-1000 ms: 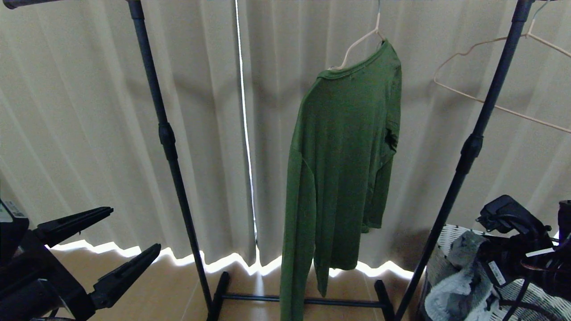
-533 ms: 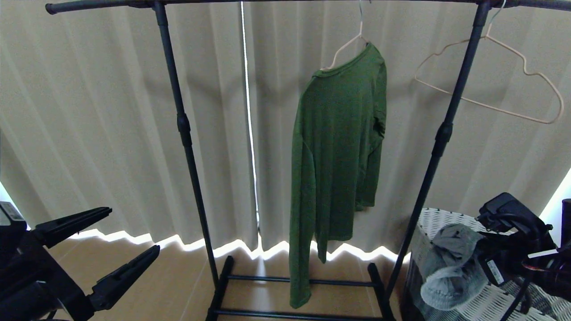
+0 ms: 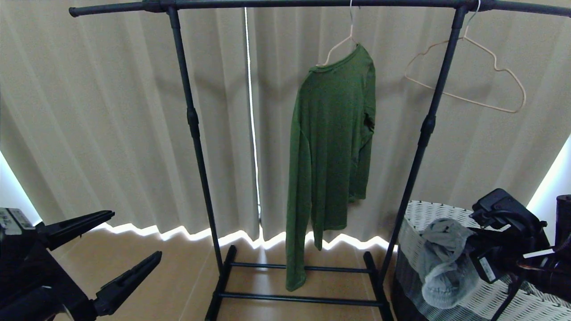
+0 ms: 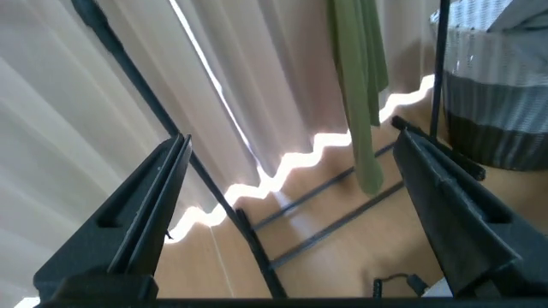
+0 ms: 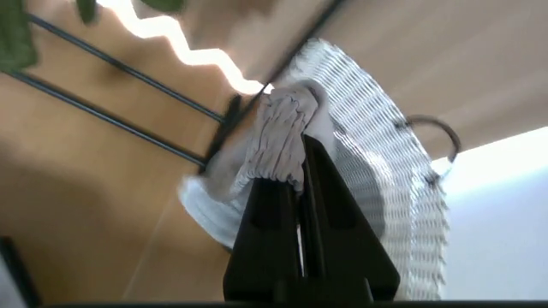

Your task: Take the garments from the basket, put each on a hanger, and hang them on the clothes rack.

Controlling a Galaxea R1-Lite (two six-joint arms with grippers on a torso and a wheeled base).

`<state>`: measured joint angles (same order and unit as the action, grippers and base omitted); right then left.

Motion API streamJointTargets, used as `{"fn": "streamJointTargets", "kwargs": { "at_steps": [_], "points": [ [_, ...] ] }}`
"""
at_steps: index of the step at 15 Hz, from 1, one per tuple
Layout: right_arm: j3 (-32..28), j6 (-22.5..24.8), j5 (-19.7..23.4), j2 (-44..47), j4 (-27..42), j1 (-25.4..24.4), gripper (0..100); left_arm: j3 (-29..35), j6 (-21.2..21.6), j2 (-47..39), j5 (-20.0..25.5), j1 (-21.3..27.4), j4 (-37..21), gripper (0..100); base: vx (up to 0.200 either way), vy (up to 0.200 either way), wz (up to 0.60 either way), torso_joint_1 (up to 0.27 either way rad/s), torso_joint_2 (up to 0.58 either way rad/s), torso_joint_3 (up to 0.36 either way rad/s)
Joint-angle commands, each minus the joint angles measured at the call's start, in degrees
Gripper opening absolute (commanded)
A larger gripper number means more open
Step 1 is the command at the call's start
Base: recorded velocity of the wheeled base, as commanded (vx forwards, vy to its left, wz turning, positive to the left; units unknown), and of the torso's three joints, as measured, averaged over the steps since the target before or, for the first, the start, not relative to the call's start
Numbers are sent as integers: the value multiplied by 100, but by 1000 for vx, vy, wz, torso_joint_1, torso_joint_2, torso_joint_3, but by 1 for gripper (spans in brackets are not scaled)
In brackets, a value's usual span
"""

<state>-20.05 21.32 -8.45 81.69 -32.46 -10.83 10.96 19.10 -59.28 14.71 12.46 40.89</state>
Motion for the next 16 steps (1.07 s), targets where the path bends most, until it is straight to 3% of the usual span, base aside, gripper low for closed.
{"fn": "streamJointTargets", "kwargs": {
  "at_steps": [1, 4, 6, 9, 11, 13, 16],
  "points": [
    [-245, -541, 1, 110, -6, -719, 0, 55, 6, -13, 14, 20, 16, 100, 0, 0, 0, 0, 0, 0],
    [-561, -823, 133, 119, 3, -904, 0, 293, -3, -224, 427, 169, 7, 100, 0, 0, 0, 0, 0, 0],
    [-869, -831, 564, 102, -6, -913, 0, 521, -29, -593, 1033, 617, -2, 100, 0, 0, 0, 0, 0, 0],
    [-1238, -928, 731, 14, -6, -1132, 0, 917, -117, -1296, 1033, 1488, -2, 100, 0, 0, 0, 0, 0, 0],
    [-1642, -1271, 731, 14, -6, -1414, 0, 1321, -530, -1868, 1016, 1953, -2, 100, 0, 0, 0, 0, 0, 0],
    [-2073, -1728, 722, 5, -6, -1809, 0, 2024, -1251, -2720, 576, 2648, -2, 100, 0, 0, 0, 0, 0, 0],
    [-2336, -1886, 731, -101, -14, -2064, 0, 2719, -2139, -3705, -733, 3588, 7, 100, 0, 0, 0, 0, 0, 0]
  ]
}}
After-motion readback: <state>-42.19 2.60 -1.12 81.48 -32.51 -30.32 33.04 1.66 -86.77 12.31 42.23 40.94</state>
